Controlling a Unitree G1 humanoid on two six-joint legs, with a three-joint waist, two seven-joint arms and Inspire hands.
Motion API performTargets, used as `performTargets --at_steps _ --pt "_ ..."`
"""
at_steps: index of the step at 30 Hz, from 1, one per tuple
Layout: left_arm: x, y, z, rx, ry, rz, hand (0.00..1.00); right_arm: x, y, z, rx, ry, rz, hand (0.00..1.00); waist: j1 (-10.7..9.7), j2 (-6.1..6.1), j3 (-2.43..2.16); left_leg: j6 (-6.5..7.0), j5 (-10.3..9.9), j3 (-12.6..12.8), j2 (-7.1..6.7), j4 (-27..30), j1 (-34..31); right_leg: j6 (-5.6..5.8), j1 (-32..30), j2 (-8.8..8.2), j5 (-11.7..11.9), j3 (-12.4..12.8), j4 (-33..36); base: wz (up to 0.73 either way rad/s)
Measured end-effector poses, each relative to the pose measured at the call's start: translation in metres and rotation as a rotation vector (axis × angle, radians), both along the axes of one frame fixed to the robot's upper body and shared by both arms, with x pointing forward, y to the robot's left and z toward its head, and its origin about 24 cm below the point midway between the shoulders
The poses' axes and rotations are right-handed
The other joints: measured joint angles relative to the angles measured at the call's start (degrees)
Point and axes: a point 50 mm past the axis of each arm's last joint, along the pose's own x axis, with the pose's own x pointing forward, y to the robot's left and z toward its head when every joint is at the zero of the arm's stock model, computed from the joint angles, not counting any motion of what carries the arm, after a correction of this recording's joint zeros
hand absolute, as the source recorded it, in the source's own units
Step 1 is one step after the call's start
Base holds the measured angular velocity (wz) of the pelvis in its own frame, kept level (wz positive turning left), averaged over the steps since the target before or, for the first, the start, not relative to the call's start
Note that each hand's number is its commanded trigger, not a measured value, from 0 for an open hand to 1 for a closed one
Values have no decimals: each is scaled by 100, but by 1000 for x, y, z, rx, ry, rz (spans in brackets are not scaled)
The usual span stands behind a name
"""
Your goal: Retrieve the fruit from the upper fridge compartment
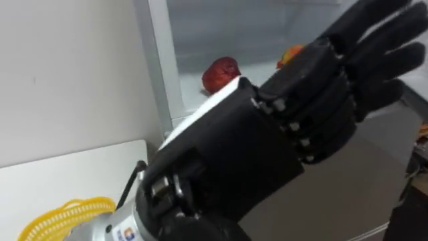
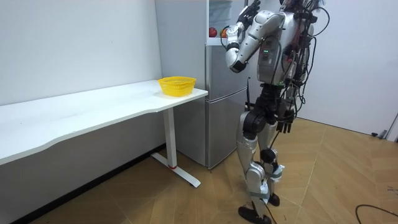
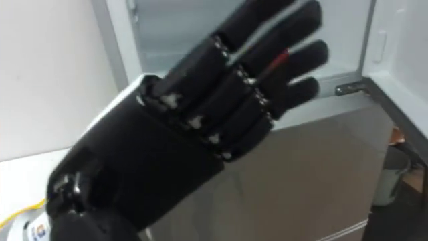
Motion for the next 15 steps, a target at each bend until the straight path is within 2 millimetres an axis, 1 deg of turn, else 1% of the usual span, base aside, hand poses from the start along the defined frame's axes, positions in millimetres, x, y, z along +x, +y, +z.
performTargets --at_steps 1,3,4,6,7,9,10,11,12,13,14,15 --pt "0 3 0 -4 -2 21 0 -1 0 0 -2 3 2 0 8 -2 1 -3 2 -4 3 0 -2 0 7 -9 -2 -40 2 20" --pt "-1 21 4 10 -53 187 0 -5 3 -1 -11 17 26 0 154 -5 -7 -10 6 -14 -18 6 1 0 10 0 -4 -57 10 7" --pt "-1 26 5 6 -60 231 0 -7 4 -2 -11 22 32 0 205 -4 -11 -13 8 -40 -25 9 0 -1 21 0 -5 -74 16 6" --pt "-1 46 8 -24 -76 411 0 -13 5 -2 -15 26 16 0 401 32 -36 -14 10 -158 -45 10 -10 0 45 -13 -6 -139 17 16" --pt "-1 53 9 -29 -81 466 0 -15 5 -2 -17 24 1 0 450 34 -38 -17 15 -188 -51 10 -10 1 77 -18 -6 -166 16 19" --pt "-2 89 7 -74 -59 729 0 -25 7 -3 -25 20 -58 0 652 24 -40 -24 21 -248 -59 9 56 -3 138 -16 -25 -228 10 15" --pt "-4 99 5 -87 -48 804 0 -27 8 -3 -28 21 -63 0 687 21 -38 -25 22 -287 -65 11 60 -4 173 -17 -32 -279 -2 27" --pt "-7 116 1 -97 -21 942 0 -33 9 -3 -34 20 -77 0 780 12 -39 -25 22 -356 -78 13 50 0 225 -30 -50 -363 -44 34" --pt "-12 134 -7 -94 15 1084 0 -38 8 -2 -40 24 -100 0 915 20 -37 -24 21 -432 -89 33 33 2 234 -57 -56 -424 -97 37" --pt "-15 143 -12 -82 37 1163 0 -39 8 -2 -42 28 -107 0 948 20 -36 -24 21 -506 -100 51 9 7 243 -98 -59 -494 -102 40" --pt "-22 161 -25 -54 97 1305 0 -42 7 -2 -50 34 -107 0 1004 27 -36 -24 21 -612 -121 75 -21 20 260 -105 -68 -597 -98 41" --pt "-27 177 -41 -23 174 1438 0 -46 7 -1 -58 37 -110 0 1106 33 -34 -23 21 -670 -139 102 -40 27 277 -109 -77 -656 -99 39"
